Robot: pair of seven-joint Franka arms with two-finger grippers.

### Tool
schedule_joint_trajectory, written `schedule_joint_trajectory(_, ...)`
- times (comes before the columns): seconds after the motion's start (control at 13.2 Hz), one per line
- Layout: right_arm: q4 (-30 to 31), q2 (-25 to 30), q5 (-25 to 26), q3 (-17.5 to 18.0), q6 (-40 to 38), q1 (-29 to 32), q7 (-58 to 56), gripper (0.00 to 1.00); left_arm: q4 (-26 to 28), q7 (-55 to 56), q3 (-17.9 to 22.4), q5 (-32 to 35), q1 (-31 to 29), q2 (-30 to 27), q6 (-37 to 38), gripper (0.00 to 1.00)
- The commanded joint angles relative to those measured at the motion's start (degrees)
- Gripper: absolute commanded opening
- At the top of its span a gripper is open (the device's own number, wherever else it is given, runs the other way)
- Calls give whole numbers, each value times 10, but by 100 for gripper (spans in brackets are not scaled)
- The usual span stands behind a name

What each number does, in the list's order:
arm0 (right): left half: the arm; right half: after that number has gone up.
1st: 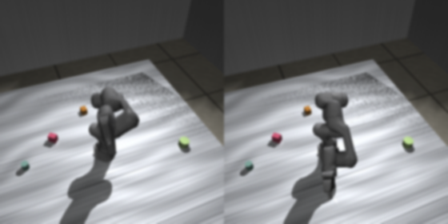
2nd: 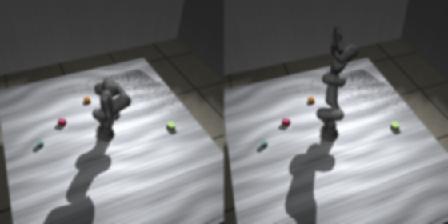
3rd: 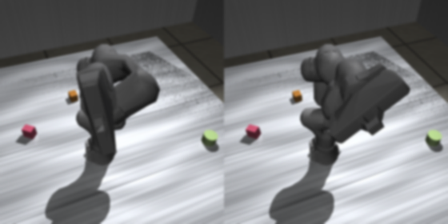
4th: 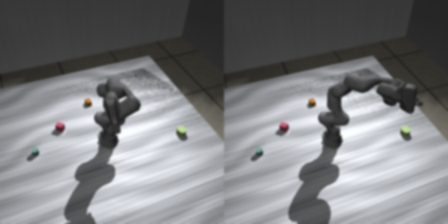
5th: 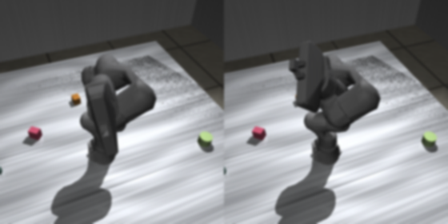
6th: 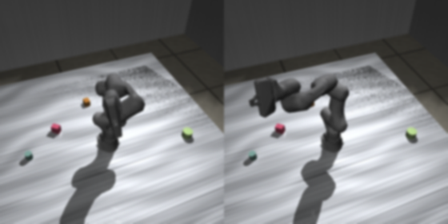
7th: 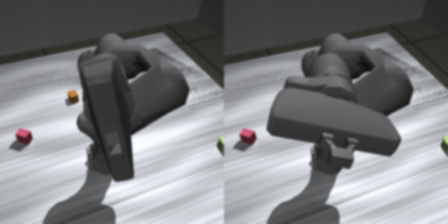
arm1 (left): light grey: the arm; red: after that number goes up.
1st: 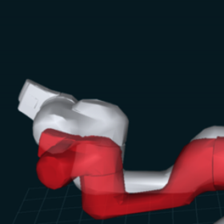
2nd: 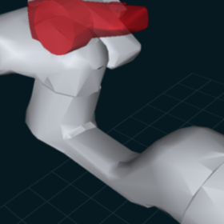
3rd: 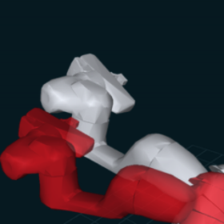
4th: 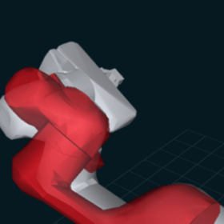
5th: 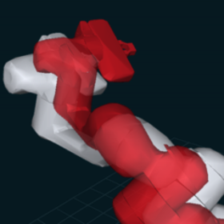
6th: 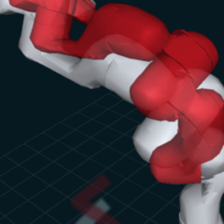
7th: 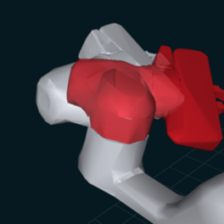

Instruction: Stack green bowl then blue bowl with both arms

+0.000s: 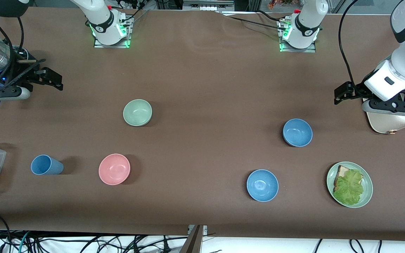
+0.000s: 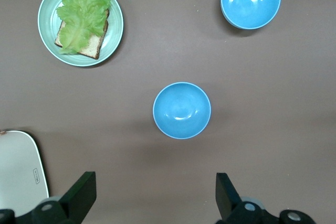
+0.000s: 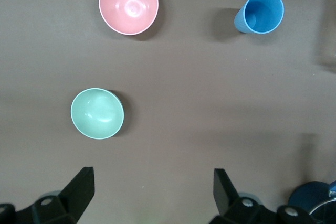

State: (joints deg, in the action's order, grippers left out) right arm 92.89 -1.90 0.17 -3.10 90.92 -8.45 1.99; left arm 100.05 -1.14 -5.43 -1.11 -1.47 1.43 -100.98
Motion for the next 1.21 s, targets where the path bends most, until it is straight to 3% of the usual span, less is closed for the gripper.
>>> schedule_joint_trajectory(0.0,-10,-4,6,2,-12,-2,0,100,-18,-8,-2,11,-2,9,13,100)
schedule_joint_trajectory(0.83,-10,-12,1,3,-12,-2,-7,100,-18,-8,-2,11,-3,9,13,100)
schedule_joint_trajectory(1.14,47,-35,-26,5,38,-14,-4,100,-17,-9,-1,11,-3,9,13,100)
